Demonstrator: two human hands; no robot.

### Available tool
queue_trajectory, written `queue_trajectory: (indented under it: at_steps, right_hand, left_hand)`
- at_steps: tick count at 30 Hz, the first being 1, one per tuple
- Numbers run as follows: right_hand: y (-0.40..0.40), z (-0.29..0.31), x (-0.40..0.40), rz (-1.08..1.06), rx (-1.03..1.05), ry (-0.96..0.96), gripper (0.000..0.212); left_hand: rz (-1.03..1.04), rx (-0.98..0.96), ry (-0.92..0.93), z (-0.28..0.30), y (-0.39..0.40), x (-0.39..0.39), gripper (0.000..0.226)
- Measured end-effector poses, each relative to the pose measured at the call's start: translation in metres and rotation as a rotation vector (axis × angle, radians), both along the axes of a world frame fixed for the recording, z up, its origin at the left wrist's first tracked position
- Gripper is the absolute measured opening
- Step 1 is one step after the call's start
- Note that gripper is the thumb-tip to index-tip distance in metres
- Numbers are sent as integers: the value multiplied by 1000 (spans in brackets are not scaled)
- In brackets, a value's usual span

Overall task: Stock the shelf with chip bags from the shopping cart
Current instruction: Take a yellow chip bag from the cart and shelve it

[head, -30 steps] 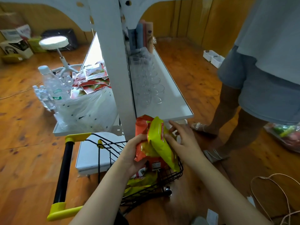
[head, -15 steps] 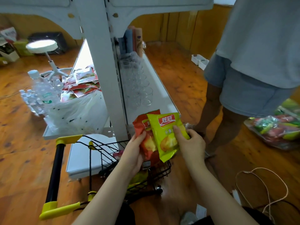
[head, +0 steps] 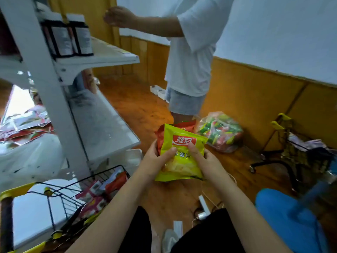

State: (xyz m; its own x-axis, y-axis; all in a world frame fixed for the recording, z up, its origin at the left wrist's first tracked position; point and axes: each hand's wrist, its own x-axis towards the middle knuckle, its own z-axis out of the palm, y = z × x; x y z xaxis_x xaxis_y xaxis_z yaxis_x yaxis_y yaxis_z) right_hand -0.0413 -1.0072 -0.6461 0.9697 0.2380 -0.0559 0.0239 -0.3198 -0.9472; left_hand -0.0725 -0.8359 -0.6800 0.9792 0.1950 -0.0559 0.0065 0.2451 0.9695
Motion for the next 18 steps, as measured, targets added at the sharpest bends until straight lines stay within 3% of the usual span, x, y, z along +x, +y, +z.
queue_trajectory:
  at_steps: [4, 7, 12, 18]
  right_hand:
    - [-62, 42, -47, -172, 117, -125, 40]
    - [-109, 57, -82, -365, 204, -189, 29]
    - [-190, 69, -135, -740, 124, -334, 39]
    - [-284, 72, -221, -1132, 3, -424, 39]
  left_hand:
    - [-215, 32, -97, 42, -69, -6, 37]
    - [-404, 46, -141, 72, -126, -15, 65]
    - [-684, 160, -171, 100, -229, -31, 98]
    - [-1021, 158, -187, 110, -356, -78, 79]
